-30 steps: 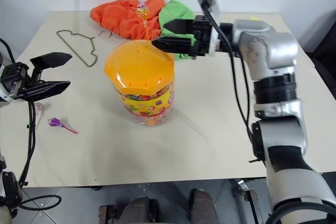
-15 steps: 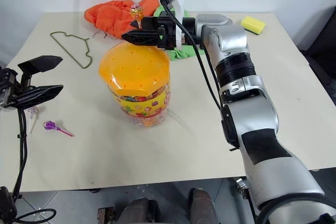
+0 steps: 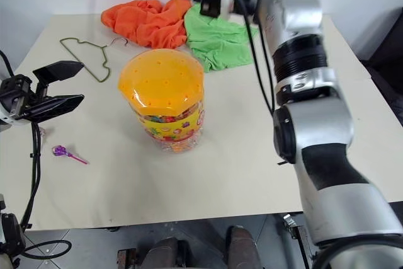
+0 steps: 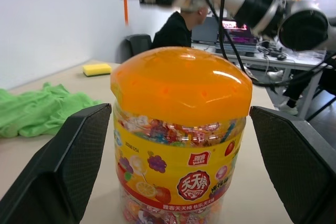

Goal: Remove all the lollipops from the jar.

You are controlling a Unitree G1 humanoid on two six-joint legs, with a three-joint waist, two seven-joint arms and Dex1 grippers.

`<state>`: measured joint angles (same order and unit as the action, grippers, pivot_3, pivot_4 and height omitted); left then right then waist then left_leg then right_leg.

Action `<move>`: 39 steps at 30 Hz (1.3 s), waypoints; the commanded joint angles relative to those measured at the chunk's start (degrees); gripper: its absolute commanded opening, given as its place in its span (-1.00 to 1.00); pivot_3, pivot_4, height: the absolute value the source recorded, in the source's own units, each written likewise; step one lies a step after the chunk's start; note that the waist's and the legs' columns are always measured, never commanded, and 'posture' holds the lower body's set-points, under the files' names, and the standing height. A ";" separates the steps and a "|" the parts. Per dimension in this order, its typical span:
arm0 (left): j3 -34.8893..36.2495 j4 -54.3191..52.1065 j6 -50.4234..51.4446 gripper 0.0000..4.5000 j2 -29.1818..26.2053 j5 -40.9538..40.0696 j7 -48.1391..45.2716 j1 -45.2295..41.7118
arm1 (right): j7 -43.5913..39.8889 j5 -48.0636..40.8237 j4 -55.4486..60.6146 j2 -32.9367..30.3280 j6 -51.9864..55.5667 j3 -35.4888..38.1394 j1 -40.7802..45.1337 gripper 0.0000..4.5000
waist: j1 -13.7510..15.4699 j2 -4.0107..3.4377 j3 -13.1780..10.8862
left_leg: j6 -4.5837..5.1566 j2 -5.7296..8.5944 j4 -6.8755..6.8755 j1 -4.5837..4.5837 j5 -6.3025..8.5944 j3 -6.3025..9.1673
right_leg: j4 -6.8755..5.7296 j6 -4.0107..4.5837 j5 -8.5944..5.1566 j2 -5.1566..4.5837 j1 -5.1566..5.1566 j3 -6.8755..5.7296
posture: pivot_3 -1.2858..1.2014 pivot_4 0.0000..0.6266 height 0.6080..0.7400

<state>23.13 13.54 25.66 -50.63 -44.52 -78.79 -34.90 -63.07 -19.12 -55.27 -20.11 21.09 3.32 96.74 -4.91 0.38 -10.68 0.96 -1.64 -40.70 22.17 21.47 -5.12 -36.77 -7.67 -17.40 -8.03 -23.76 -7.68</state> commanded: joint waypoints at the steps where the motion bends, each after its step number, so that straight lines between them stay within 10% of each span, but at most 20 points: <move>1: -0.06 0.91 -1.14 1.00 -0.80 0.55 -1.23 -1.98 | 3.94 1.11 2.10 -4.56 1.05 2.30 2.73 -0.99 | -0.05 0.00 0.00 | 0.00 0.00 0.01 0.00 0.00 -0.03 | 0.00 0.00 0.00 0.00 0.00 0.00 | 0.03 -0.52 1.00; 12: -0.60 2.72 -1.02 1.00 -2.04 1.70 -3.77 -2.21 | 8.90 12.41 15.70 -19.78 22.37 -6.75 -17.97 -0.99 | 0.24 -0.01 0.00 | 0.01 0.06 0.07 0.01 0.00 -0.18 | 0.06 0.00 0.00 -0.11 -0.03 0.04 | 0.03 -0.52 1.00; 24: 2.24 -0.32 1.40 1.00 -5.69 1.37 -3.43 5.74 | 22.00 11.04 29.72 -19.19 38.96 -1.98 -43.71 -0.99 | 0.42 -0.10 -0.05 | 0.00 0.03 0.21 0.00 0.00 -0.35 | 0.05 0.00 0.00 -0.13 -0.22 0.05 | 0.03 -0.52 1.00; 39: 5.85 -3.82 4.66 1.00 -4.36 4.29 11.85 14.17 | 20.33 0.92 50.76 -23.11 42.21 6.98 -52.98 0.98 | 2.67 -0.10 -0.05 | 0.00 0.03 0.11 0.02 0.00 -0.38 | 0.26 0.00 0.00 -0.14 -0.18 0.09 | 0.03 -0.52 1.00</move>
<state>28.09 11.55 31.82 -54.97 -41.16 -68.20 -21.29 -41.76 -16.19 -8.27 -41.59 62.91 7.71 43.81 -2.24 0.28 -10.73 0.96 -1.62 -40.60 22.18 21.47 -5.51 -36.51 -7.67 -17.40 -8.17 -23.94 -7.58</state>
